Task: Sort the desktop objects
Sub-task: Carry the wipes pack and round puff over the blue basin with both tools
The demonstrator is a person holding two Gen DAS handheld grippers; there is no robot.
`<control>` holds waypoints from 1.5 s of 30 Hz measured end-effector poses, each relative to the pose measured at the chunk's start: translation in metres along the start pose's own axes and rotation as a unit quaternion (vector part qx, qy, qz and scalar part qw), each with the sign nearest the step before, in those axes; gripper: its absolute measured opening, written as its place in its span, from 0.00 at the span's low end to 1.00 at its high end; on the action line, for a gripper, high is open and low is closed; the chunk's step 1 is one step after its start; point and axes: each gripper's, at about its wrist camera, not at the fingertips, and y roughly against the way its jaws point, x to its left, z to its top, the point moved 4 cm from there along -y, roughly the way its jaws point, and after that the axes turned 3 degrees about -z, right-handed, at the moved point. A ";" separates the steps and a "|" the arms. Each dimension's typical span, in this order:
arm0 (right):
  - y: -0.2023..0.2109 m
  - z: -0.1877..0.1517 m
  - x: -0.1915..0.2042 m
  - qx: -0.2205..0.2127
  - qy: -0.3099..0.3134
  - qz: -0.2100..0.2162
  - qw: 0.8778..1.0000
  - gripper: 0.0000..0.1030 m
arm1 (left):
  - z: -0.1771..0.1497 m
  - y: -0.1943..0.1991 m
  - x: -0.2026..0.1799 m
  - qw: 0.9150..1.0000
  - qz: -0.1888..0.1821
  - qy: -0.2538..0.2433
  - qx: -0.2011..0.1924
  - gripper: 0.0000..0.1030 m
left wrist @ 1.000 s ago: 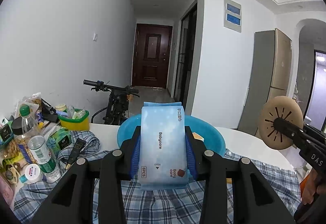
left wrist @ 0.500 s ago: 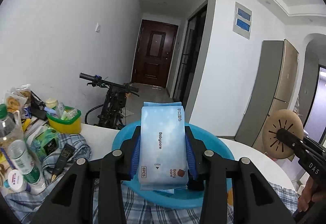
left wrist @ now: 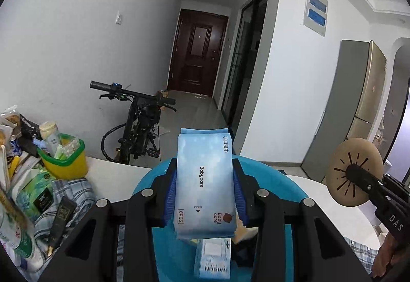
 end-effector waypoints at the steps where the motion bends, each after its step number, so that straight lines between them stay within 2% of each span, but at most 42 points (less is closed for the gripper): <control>1: -0.006 0.001 -0.001 0.002 -0.002 -0.001 1.000 0.13 | 0.001 -0.007 0.001 1.000 0.000 0.001 0.004 0.40; 8: -0.048 0.012 -0.006 0.015 0.000 -0.004 1.000 0.13 | 0.009 -0.057 0.004 1.000 0.003 -0.007 0.028 0.40; 18: -0.094 0.020 -0.018 0.039 -0.016 0.003 0.999 0.13 | 0.021 -0.088 0.003 0.999 0.008 -0.018 0.026 0.40; 21: -0.103 0.019 -0.021 0.048 -0.017 0.002 0.999 0.13 | 0.022 -0.099 0.001 0.999 0.005 -0.018 0.042 0.40; 24: -0.116 0.018 -0.024 0.069 -0.015 0.004 0.997 0.13 | 0.020 -0.115 0.004 0.996 0.024 -0.012 0.080 0.40; 28: -0.131 0.012 -0.025 0.107 -0.017 0.013 0.994 0.13 | 0.012 -0.134 0.004 0.989 0.031 -0.012 0.143 0.40; 32: -0.144 0.005 -0.026 0.155 -0.011 0.022 0.988 0.13 | -0.003 -0.152 0.004 0.976 0.035 -0.013 0.213 0.40; 35: -0.146 0.001 -0.026 0.169 -0.003 0.025 0.985 0.13 | -0.016 -0.162 0.003 0.968 0.032 -0.006 0.249 0.40; 38: -0.147 -0.004 -0.022 0.183 0.013 0.025 0.983 0.13 | -0.026 -0.168 0.001 0.961 0.032 -0.007 0.276 0.40; 45: -0.153 -0.012 -0.018 0.204 0.025 0.022 0.978 0.13 | -0.039 -0.172 0.000 0.954 0.039 -0.001 0.298 0.40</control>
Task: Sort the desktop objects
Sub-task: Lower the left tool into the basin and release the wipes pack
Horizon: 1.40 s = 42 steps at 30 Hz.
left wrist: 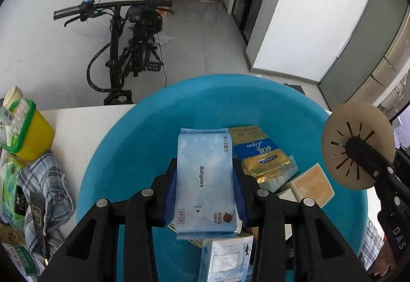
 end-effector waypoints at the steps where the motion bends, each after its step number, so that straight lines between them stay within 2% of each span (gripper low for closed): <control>1: 0.000 0.000 -0.001 0.001 0.000 0.000 1.000 0.13 | -0.001 0.000 0.000 1.000 0.001 0.000 0.001 0.40; 19: -0.002 -0.001 -0.005 0.004 0.000 -0.009 1.000 0.13 | 0.002 -0.008 -0.002 1.000 -0.001 -0.006 0.009 0.40; 20: -0.002 -0.001 -0.005 0.004 0.001 -0.009 1.000 0.13 | 0.002 -0.007 -0.002 1.000 -0.001 -0.005 0.004 0.41; 22: -0.002 -0.001 -0.005 0.004 0.001 -0.011 1.000 0.13 | 0.003 -0.004 -0.001 1.000 -0.001 -0.001 -0.004 0.52; 23: -0.003 -0.001 -0.005 0.004 0.002 -0.012 1.000 0.13 | 0.005 -0.001 0.000 1.000 -0.005 0.001 -0.009 0.65; 24: -0.003 -0.001 -0.005 0.004 0.003 -0.014 1.000 0.13 | 0.006 0.002 0.001 1.000 -0.006 0.003 -0.015 0.71; 29: -0.005 -0.003 -0.006 0.005 0.002 -0.012 1.000 0.13 | 0.012 0.013 0.003 0.999 0.001 0.004 -0.033 0.71; 42: -0.006 0.002 -0.002 0.007 0.002 -0.010 1.000 0.14 | 0.013 0.017 0.005 0.999 0.005 -0.006 -0.036 0.71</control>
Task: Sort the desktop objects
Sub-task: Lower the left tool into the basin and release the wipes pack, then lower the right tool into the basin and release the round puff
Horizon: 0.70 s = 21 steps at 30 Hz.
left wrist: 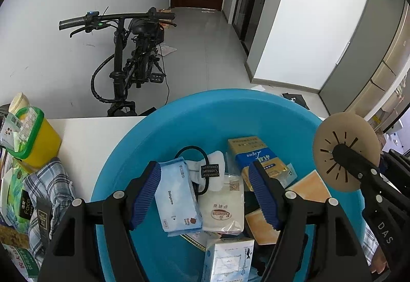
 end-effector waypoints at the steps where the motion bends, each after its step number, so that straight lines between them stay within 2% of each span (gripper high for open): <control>1: 0.000 -0.001 0.001 0.000 0.001 0.000 1.000 0.14 | 0.000 0.000 0.000 1.000 0.001 -0.001 -0.001 0.71; 6: -0.002 0.000 0.002 0.001 -0.002 0.002 1.000 0.15 | -0.002 0.001 0.001 1.000 0.005 -0.005 -0.001 0.71; 9: 0.002 0.000 0.004 -0.006 0.006 -0.006 1.000 0.20 | -0.002 0.002 -0.001 1.000 0.008 -0.008 -0.002 0.71; 11: 0.006 0.001 0.004 -0.017 0.010 -0.017 1.000 0.34 | -0.001 0.004 -0.001 1.000 0.008 -0.009 -0.004 0.71; 13: 0.010 0.003 0.003 -0.026 0.009 -0.022 0.999 0.44 | -0.001 0.005 -0.002 1.000 0.009 -0.011 -0.007 0.71; 21: 0.013 0.006 0.001 -0.027 0.006 -0.023 0.999 0.44 | -0.003 0.008 0.000 1.000 0.010 -0.007 -0.007 0.71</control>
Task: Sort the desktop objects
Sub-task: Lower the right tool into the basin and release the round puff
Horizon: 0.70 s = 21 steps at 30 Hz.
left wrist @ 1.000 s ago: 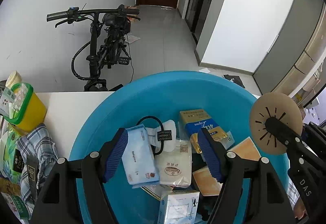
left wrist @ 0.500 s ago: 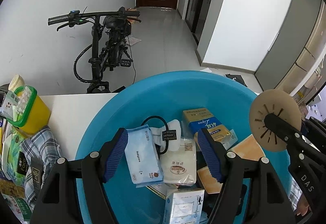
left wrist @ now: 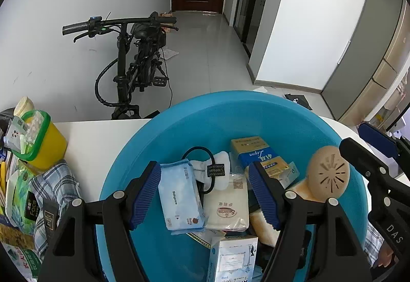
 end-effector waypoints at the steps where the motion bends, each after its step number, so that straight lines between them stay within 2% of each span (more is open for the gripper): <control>1: 0.000 0.000 0.000 0.001 -0.001 0.000 1.000 0.44 | 0.000 0.000 0.000 1.000 0.000 0.000 0.000 0.71; 9: -0.003 -0.003 0.002 0.007 -0.003 0.004 1.000 0.44 | -0.003 0.003 -0.002 1.000 -0.001 -0.001 -0.002 0.71; 13: -0.003 -0.004 0.000 0.007 -0.004 0.003 1.000 0.44 | -0.004 0.010 -0.006 1.000 0.001 -0.007 -0.016 0.71; 20: 0.007 -0.006 -0.005 -0.014 -0.025 0.011 1.000 0.44 | -0.004 0.048 -0.012 0.994 0.010 -0.019 -0.110 0.72; 21: 0.010 -0.006 -0.006 -0.021 -0.029 0.013 0.999 0.45 | -0.004 0.054 -0.012 0.992 0.012 -0.017 -0.124 0.78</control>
